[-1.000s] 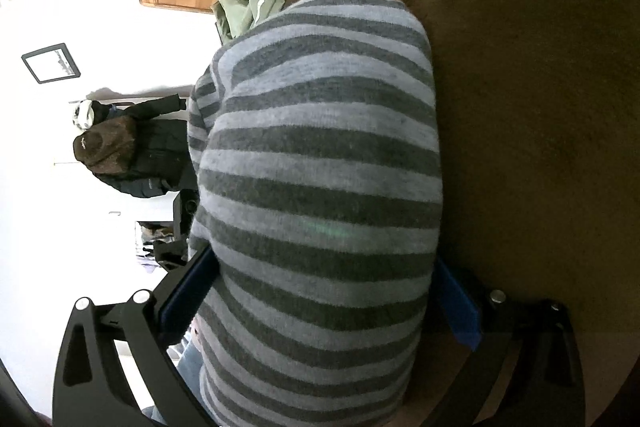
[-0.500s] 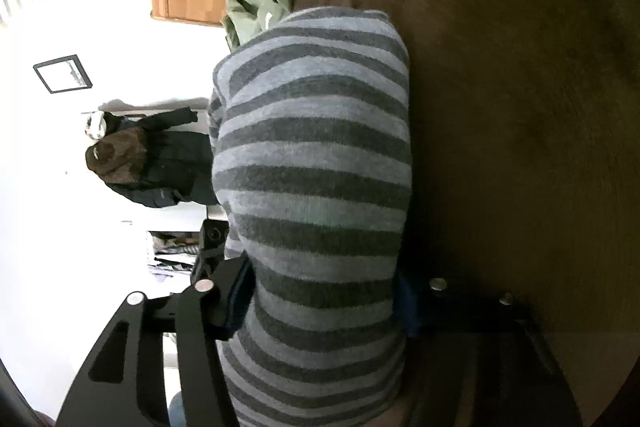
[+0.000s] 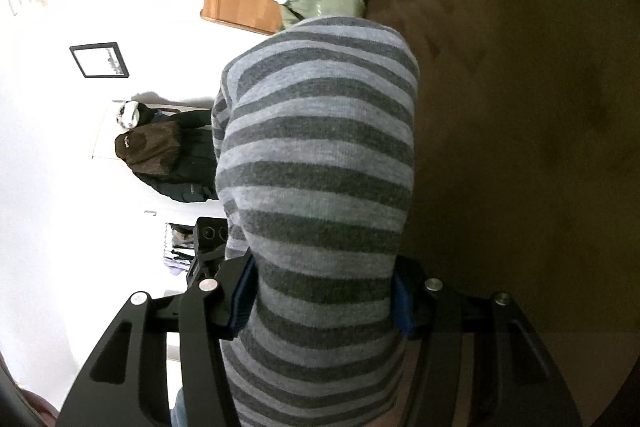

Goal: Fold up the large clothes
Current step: 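Carry the bundle with both tools over the green dalmatian blanket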

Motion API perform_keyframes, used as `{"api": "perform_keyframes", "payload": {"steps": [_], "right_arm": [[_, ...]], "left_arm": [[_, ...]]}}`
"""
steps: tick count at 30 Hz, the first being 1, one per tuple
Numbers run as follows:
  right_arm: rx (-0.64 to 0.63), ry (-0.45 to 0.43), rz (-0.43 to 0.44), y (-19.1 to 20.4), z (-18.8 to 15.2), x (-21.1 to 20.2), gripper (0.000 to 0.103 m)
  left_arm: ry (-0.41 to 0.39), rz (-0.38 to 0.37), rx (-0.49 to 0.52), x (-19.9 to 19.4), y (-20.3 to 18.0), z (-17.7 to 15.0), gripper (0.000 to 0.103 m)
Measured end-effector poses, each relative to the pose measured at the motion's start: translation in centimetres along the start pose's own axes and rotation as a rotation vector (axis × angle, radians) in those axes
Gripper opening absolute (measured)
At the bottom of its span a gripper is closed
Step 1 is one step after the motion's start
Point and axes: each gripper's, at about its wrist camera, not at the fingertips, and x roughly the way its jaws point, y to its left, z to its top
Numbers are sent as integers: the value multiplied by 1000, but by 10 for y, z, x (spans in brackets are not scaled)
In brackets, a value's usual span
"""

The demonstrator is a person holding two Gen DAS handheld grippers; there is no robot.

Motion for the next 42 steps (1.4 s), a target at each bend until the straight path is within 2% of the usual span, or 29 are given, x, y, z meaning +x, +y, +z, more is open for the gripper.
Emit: {"api": "perform_keyframes", "payload": {"steps": [8, 13, 18, 26, 36, 42], "right_arm": [[-30, -76, -2, 29, -4, -68, 54], [-38, -157, -16, 37, -9, -126, 54], [-39, -251, -46, 32, -16, -197, 54], [-6, -406, -117, 7, -43, -327, 54], [80, -598, -195, -44, -98, -478, 54], [130, -682, -223, -75, -125, -542, 54]], "left_arm": [[39, -18, 96, 21, -65, -7, 39], [86, -53, 135, 62, -98, -6, 39], [156, -92, 179, 123, -134, -6, 39], [310, -132, 248, 254, -199, -25, 39], [527, -169, 316, 417, -264, -85, 39], [616, -185, 348, 477, -291, -122, 39]]}}
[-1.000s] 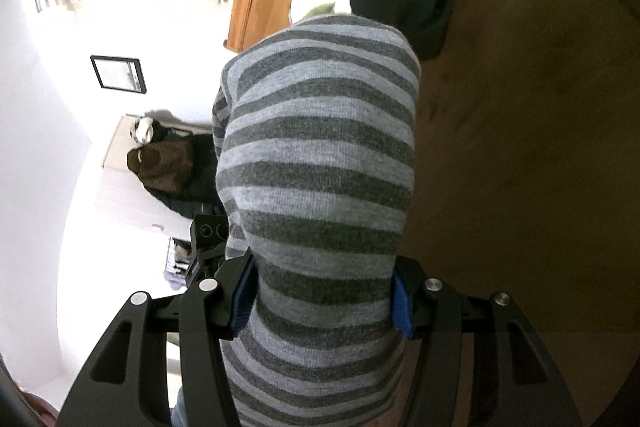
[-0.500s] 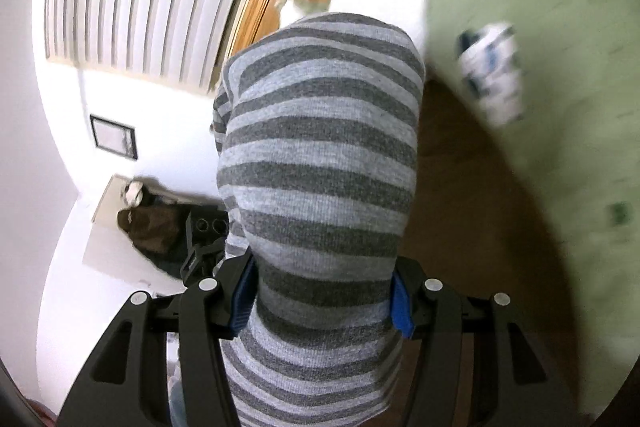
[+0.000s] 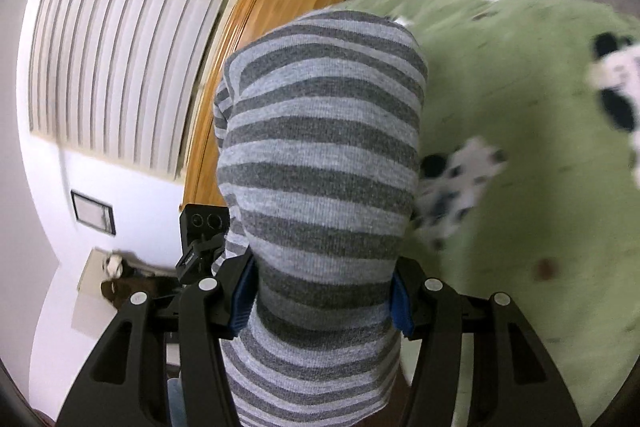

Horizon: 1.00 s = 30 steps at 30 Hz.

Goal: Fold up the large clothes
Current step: 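Carry the bundle with both tools over the green dalmatian blanket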

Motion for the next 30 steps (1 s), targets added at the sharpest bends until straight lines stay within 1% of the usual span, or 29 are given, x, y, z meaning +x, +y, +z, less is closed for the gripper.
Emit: {"api": "perform_keyframes", "payload": {"steps": [4, 6, 8, 11, 12, 14, 19, 21, 22, 25, 27, 28, 29, 30], "right_arm": [[19, -25, -27, -25, 8, -21, 54], [37, -35, -42, -39, 9, -27, 54], [56, -40, -51, -50, 7, -26, 55], [117, -39, -63, -81, 1, -19, 55], [132, -42, -54, -87, 2, -22, 55], [146, -56, -35, -95, 1, -22, 55], [143, -66, -27, -101, -2, -25, 56], [142, -70, -35, -93, -2, -25, 57], [136, -70, -42, -90, -2, -24, 59], [127, -64, -65, -86, 0, -23, 63], [120, -63, -90, -84, 0, -24, 67], [113, -65, -104, -81, 0, -24, 68], [104, -67, -121, -78, -1, -25, 68], [97, -67, -137, -75, -1, -25, 69]], "left_arm": [[52, -5, 3, 40, -2, 4, 39], [70, 1, 4, 56, -11, -6, 39], [83, -2, -12, 67, -11, -11, 39], [109, 41, -42, 88, 9, -11, 39], [111, 50, -59, 91, 17, -13, 39], [102, 42, -82, 91, 24, -14, 39], [105, 63, -58, 91, 24, -17, 39], [110, 76, -49, 94, 22, -16, 40], [112, 82, -49, 101, 20, -9, 42], [115, 111, -43, 106, 16, 1, 49], [114, 140, -30, 104, 15, 3, 59], [103, 171, -21, 102, 13, 6, 69], [87, 199, -19, 99, 11, 9, 75], [74, 204, -24, 97, 10, 12, 75]]}}
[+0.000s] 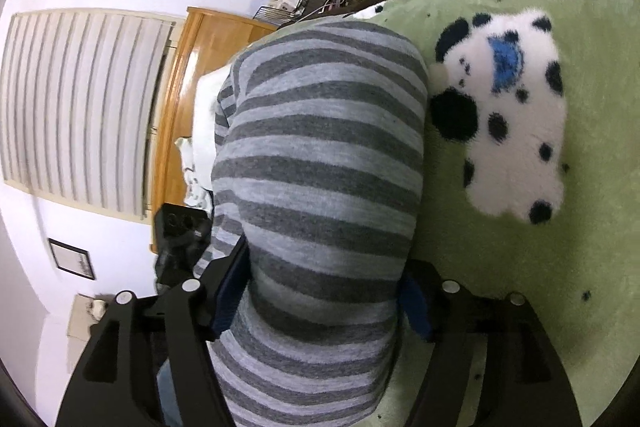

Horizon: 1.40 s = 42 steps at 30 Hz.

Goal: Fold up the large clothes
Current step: 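Carry the bundle with both tools over the green dalmatian blanket, then lower the bundle onto the green blanket and open both tools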

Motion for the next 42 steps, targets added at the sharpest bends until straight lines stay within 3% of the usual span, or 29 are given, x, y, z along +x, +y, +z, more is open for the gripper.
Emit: {"api": "perform_keyframes", "payload": {"steps": [4, 8, 10, 12, 14, 20, 26, 28, 30, 33, 35, 38, 42], "right_arm": [[-39, 3, -77, 11, -2, -4, 71], [-90, 15, -167, 28, -4, -9, 73], [-136, -4, -193, 41, -6, -15, 91], [-238, -70, -222, 67, -7, -29, 98], [-321, -89, -252, 90, -3, -38, 98], [-587, -54, -410, 145, 22, -31, 98], [-686, 103, -444, 144, 35, 16, 54], [-710, 113, -452, 139, 29, 27, 37], [-718, 91, -431, 139, 23, 29, 29], [-769, 74, -448, 138, 8, 31, 26], [-823, 80, -470, 138, 1, 36, 26], [-871, 99, -470, 137, 3, 45, 26], [-878, 151, -464, 134, 20, 66, 26]], "left_arm": [[-77, 24, -19, -23, -5, 10, 82], [-154, 125, 59, -52, -29, 16, 90], [-187, 176, 102, -65, -45, 16, 93], [-234, 220, 129, -75, -61, 13, 94], [-253, 271, 152, -80, -73, 7, 95], [-273, 440, 254, -72, -114, -21, 95], [-266, 523, 315, -52, -138, -54, 95], [-265, 548, 349, -44, -147, -66, 95], [-276, 574, 383, -38, -155, -76, 95], [-283, 691, 445, -20, -165, -82, 91], [-253, 731, 451, -8, -164, -79, 78], [-215, 747, 423, 8, -154, -77, 66], [-188, 761, 391, 21, -135, -79, 65]]}}
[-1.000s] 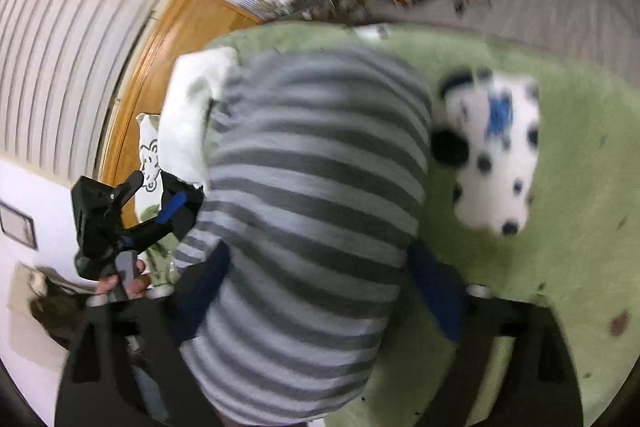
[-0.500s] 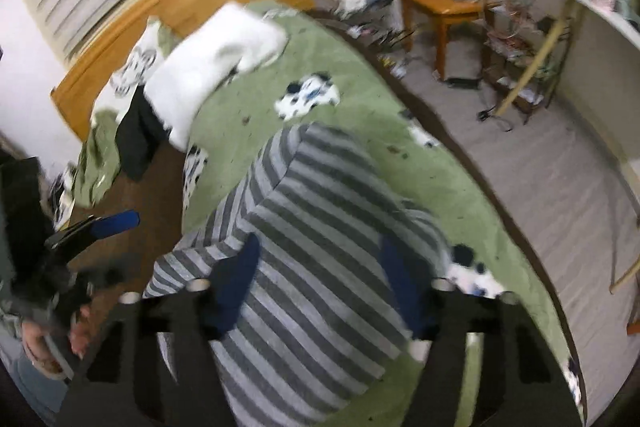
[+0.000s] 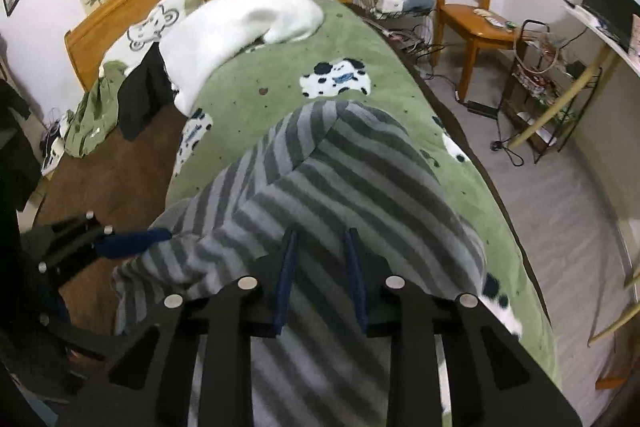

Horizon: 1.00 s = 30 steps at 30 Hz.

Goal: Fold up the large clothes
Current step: 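Lower the bundle onto the green blanket and open both tools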

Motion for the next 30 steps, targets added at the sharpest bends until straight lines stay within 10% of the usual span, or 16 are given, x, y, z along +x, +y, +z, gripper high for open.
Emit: {"api": "perform_keyframes", "payload": {"steps": [18, 23, 26, 30], "right_arm": [[42, 72, -49, -7, 23, 59, 29], [36, 21, -65, 4, 17, 38, 47], [22, -22, -80, 14, 11, 17, 82], [16, -38, -94, 21, 1, -10, 87]], "left_arm": [[30, -9, -103, 10, 46, -53, 75], [2, 8, -78, 3, 43, -51, 84], [-10, 36, -45, -6, 39, -46, 91], [-24, 38, -22, -20, 39, -41, 96]]}}
